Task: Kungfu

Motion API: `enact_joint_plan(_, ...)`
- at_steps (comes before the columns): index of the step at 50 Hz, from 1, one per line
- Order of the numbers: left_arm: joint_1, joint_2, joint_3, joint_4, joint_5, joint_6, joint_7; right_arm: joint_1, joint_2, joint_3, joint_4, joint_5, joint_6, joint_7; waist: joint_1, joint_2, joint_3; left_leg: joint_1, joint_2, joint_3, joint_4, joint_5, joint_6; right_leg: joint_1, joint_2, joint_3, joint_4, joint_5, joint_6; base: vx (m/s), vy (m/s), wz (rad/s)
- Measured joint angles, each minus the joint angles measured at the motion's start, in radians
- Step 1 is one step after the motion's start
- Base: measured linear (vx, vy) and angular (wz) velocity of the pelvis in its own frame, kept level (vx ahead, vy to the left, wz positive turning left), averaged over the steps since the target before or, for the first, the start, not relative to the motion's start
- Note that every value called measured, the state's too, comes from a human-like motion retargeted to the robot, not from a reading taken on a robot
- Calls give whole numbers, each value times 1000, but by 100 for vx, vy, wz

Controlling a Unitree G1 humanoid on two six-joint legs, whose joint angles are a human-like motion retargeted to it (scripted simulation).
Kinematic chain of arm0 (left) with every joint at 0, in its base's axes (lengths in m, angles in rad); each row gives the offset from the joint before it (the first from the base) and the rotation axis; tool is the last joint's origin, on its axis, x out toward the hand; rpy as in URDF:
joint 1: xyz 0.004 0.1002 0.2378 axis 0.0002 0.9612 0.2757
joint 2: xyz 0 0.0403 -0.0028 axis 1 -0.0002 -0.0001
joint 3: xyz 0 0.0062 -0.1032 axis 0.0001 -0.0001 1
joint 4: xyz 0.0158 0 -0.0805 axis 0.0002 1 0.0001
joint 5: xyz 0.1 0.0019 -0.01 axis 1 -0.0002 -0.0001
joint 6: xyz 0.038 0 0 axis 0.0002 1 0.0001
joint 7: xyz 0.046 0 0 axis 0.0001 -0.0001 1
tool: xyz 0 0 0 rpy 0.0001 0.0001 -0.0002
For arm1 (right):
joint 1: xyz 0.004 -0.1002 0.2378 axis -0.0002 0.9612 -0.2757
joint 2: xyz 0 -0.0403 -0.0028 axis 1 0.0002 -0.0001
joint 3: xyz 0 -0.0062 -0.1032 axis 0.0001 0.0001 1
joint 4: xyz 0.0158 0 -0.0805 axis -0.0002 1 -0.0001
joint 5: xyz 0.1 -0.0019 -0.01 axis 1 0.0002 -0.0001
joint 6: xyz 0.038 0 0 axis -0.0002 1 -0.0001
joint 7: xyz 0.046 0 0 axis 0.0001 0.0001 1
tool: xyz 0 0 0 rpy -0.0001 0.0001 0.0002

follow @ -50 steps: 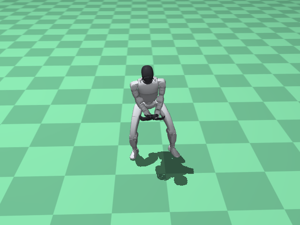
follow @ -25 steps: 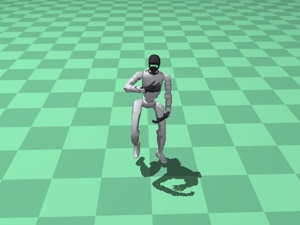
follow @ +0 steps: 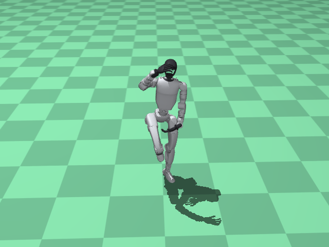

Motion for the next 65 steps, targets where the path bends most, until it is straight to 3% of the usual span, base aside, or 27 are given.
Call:
enact_joint_plan(5, -92, -62, 38, -54, -255, -72, 139, 284, 389, 13, -88, 38, 9, -78, -29, -12, 73, -56, 12, 13, 120, -59, -35, 124, -10, 77, -176, 33, 3, -28, 5, -51)
enact_joint_plan(10, -232, -197, 9, -136, -313, -133, 22, 638, 761, 174, -29, 318, 133, 141, 25, -118, 193, -240, 20, 92, 484, -248, -49, 276, -5, 266, -602, 118, -39, -41, 6, -21)
enact_joint_plan(13, -255, -299, -67, -123, -265, -150, -199, 927, 936, 228, 99, 566, 230, 330, 73, -141, 258, -356, 10, 107, 694, -377, -26, 371, -56, 345, -977, 228, -103, -28, 5, 35)
enact_joint_plan(15, -256, -334, -119, -97, -277, -126, -352, 1076, 982, 242, 140, 737, 309, 344, 155, -143, 280, -460, 77, 140, 833, -446, -36, 380, 71, 446, -1038, -42, -300, -25, 1, -69)
enact_joint_plan(17, -233, -314, -166, -78, -295, -70, -463, 1145, 945, 239, 170, 871, 427, 241, 162, -85, 310, -584, 97, 83, 970, -500, -35, 217, -42, 288, -886, 12, -302, -26, 2, 22)
enact_joint_plan(19, -194, -304, -206, -17, -279, -65, -442, 1135, 902, 272, 208, 915, 349, 207, 182, -27, 330, -665, 103, 31, 1004, -496, -41, 138, 39, 266, -860, 12, -330, -15, 3, 22)
enact_joint_plan(22, -142, -387, -175, 75, -381, -90, -114, 1069, 823, 306, 161, 723, 285, 231, 212, -45, 324, -707, 96, 53, 999, -472, -63, 119, 55, 304, -873, -5, -344, -10, -11, 43)
enact_joint_plan(24, -154, -377, -174, 52, -516, -121, 25, 1019, 773, 291, 85, 629, 245, 221, 225, 0, 327, -711, 61, 9, 951, -400, -94, 113, 36, 270, -896, 25, -350, -6, -14, 140)
enact_joint_plan(27, -179, -365, -159, -18, -621, -80, 74, 924, 740, 256, -59, 620, 141, 158, 248, -5, 325, -704, -3, 70, 890, -127, -232, 176, -17, 297, -972, 47, -339, -7, -15, 182)
enact_joint_plan(29, -205, -344, -125, -77, -635, -44, 62, 817, 692, 186, -161, 629, 85, 109, 229, 7, 313, -726, -39, 218, 936, 5, -344, 192, -118, 303, -997, 70, -289, -34, 30, 283)
enact_joint_plan(30, -218, -330, -100, -103, -623, -26, 53, 756, 659, 139, -203, 626, 60, 88, 211, 20, 300, -751, -53, 310, 1010, 15, -344, 192, -190, 300, -1004, 86, -250, -32, 23, 327)
enact_joint_plan(33, -245, -236, 24, -172, -520, 44, 55, 550, 508, -14, -292, 570, -20, -37, 204, 0, 255, -812, 64, 280, 1417, -65, -344, 310, -254, 246, -1104, 105, -253, 14, -54, 214)
enact_joint_plan(35, -248, -124, 137, -213, -463, 67, 71, 445, 391, -114, -299, 473, -102, -72, 236, -43, 225, -837, 312, 269, 1577, -117, -134, 353, -283, 203, -1141, 120, -264, 38, -68, 18)
enact_joint_plan(37, -261, 27, 289, -238, -391, 59, 63, 328, 298, -189, -264, 332, -169, -95, 281, -121, 237, -824, 571, 271, 1408, -96, 53, 354, -295, 240, -1164, 146, -257, 17, -31, -102)
enact_joint_plan(38, -269, 100, 359, -232, -355, 33, 65, 271, 259, -213, -238, 258, -190, -113, 284, -169, 252, -789, 604, 290, 1194, -37, 77, 350, -320, 286, -1192, 175, -252, 0, -9, -66)
enact_joint_plan(40, -297, 243, 497, -164, -278, -60, 108, 152, 185, -229, -192, 135, -219, -189, 238, -263, 265, -700, 484, 219, 569, 277, -30, 342, -422, 363, -1267, 241, -246, -12, -10, 34)
enact_joint_plan(41, -310, 298, 538, -113, -250, -119, 178, 109, 140, -225, -188, 109, -234, -235, 219, -266, 272, -639, 457, 176, 295, 378, -57, 359, -456, 354, -1298, 262, -253, -20, -10, 80)
enact_joint_plan(42, -320, 348, 571, -67, -224, -174, 256, 69, 88, -222, -188, 90, -252, -274, 205, -274, 278, -601, 437, 123, 84, 418, -71, 369, -489, 351, -1329, 283, -262, -26, -2, 79)
enact_joint_plan(43, -324, 387, 591, -32, -204, -218, 353, 31, 26, -218, -194, 88, -278, -299, 198, -291, 284, -612, 427, 51, -1, 338, -56, 365, -521, 361, -1362, 305, -271, -21, 4, 62)
enact_joint_plan(45, -332, 429, 607, 38, -134, -325, 585, -7, -118, -242, -232, 90, -313, -348, 201, -330, 320, -527, 412, 189, -77, 357, -78, 369, -558, 410, -1383, 324, -293, 2, 9, 41)
enact_joint_plan(49, -204, 460, 623, 103, 26, -450, 927, 194, -249, -431, -372, -70, -366, -482, 171, -281, 212, -850, 595, 71, 696, 321, 42, 411, -497, 348, -1397, 313, -347, 42, -15, 18)
enact_joint_plan(51, -142, 380, 639, 62, 66, -510, 986, 302, -309, -528, -441, -180, -400, -616, 185, -278, 187, -877, 663, 90, 1069, 294, 26, 422, -488, 323, -1391, 306, -343, 33, -16, -34)
enact_joint_plan(53, -98, 272, 649, -4, 65, -581, 1005, 397, -365, -610, -505, -310, -430, -774, 213, -277, 182, -806, 697, 134, 1381, 245, -47, 432, -460, 319, -1389, 302, -353, 34, -18, -50)
enact_joint_plan(55, -68, 160, 628, -72, 35, -625, 1045, 492, -409, -689, -563, -431, -438, -896, 229, -271, 167, -722, 631, 178, 1636, 211, -204, 441, -442, 319, -1415, 303, -364, 30, -3, 11)
enact_joint_plan(58, -25, 51, 582, -141, -41, -690, 1087, 611, -429, -788, -621, -467, -418, -911, 157, -210, 94, -704, 362, 406, 1909, 195, -333, 416, -512, 257, -1480, 342, -345, 3, 40, 168)
enact_joint_plan(62, -12, 22, 556, -153, -101, -716, 1101, 675, -424, -809, -625, -427, -413, -896, 92, -101, 36, -536, 272, 766, 2002, 189, -344, 410, -527, 122, -1515, 344, -338, 6, 41, 179)
enact_joint_plan(65, 37, -9, 548, -172, -189, -725, 1057, 815, -417, -847, -691, -319, -413, -847, 52, -76, 17, -478, 98, 796, 1837, 179, -344, 442, -577, 97, -1528, 348, -306, 18, 26, 62)
